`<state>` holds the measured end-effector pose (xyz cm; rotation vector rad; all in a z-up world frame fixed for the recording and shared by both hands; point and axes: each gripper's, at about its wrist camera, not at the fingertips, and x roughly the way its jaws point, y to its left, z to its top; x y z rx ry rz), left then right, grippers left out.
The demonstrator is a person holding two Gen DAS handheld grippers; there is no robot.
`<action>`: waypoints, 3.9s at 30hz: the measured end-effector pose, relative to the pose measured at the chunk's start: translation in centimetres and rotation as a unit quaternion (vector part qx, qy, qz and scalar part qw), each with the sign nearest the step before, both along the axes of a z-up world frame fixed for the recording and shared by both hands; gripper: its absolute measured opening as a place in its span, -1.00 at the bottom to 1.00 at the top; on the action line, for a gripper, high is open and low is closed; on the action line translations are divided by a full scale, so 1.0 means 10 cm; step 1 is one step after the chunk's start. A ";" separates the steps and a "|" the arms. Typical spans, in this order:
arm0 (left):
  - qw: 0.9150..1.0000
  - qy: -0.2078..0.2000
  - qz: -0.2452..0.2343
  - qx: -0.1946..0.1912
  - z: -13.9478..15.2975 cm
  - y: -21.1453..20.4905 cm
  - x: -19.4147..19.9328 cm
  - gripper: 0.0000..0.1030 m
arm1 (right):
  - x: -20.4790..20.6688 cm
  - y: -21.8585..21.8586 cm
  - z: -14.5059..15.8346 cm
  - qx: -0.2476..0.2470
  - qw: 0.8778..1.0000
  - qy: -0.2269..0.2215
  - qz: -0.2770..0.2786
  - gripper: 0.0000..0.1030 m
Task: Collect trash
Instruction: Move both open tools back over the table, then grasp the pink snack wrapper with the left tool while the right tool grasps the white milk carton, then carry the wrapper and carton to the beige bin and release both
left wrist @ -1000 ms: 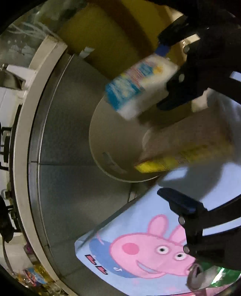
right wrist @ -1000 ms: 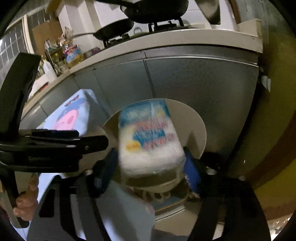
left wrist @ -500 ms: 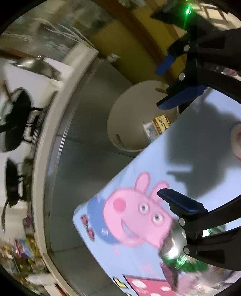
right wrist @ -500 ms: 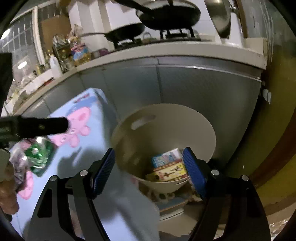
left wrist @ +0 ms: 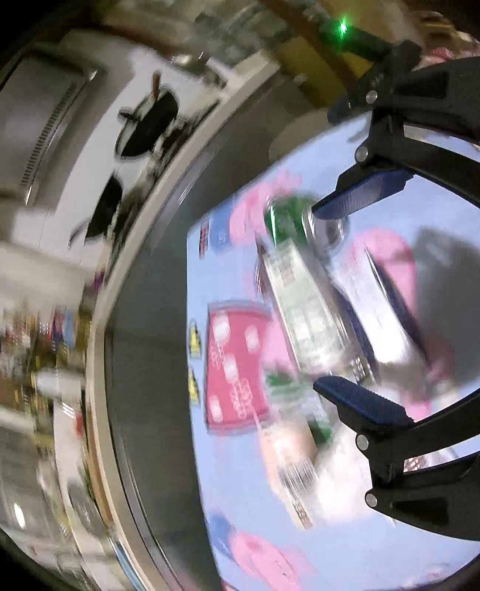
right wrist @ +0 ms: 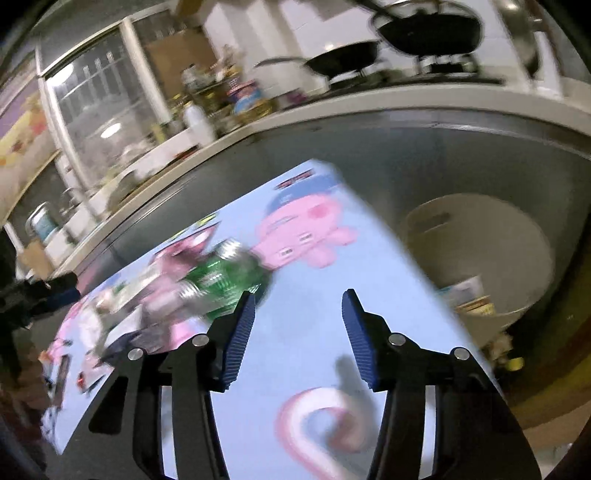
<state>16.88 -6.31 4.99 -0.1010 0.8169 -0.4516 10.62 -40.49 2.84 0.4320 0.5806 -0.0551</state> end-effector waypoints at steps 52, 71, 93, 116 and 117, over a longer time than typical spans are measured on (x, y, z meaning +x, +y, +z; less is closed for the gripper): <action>0.966 0.043 0.207 0.149 -0.77 1.68 -0.49 -0.99 | 0.39 2.13 -0.10 -0.091 0.966 0.052 0.237 0.69; 0.956 0.011 0.232 0.178 -0.53 1.72 -0.65 -1.00 | 0.66 2.75 -0.43 -0.264 0.901 0.042 0.341 0.25; 0.948 -0.029 0.244 0.200 -0.24 1.57 -0.91 -0.99 | -0.31 2.39 -0.14 -0.160 0.921 0.009 0.355 -0.06; 0.993 -0.012 -0.022 0.112 0.15 -0.47 -0.35 -1.00 | -0.43 0.64 -0.17 -0.068 0.990 -0.006 0.124 -0.05; 0.993 -0.007 -0.045 0.106 0.14 -0.68 -0.29 -0.99 | -0.45 0.51 -0.17 -0.066 0.992 -0.009 0.106 -0.05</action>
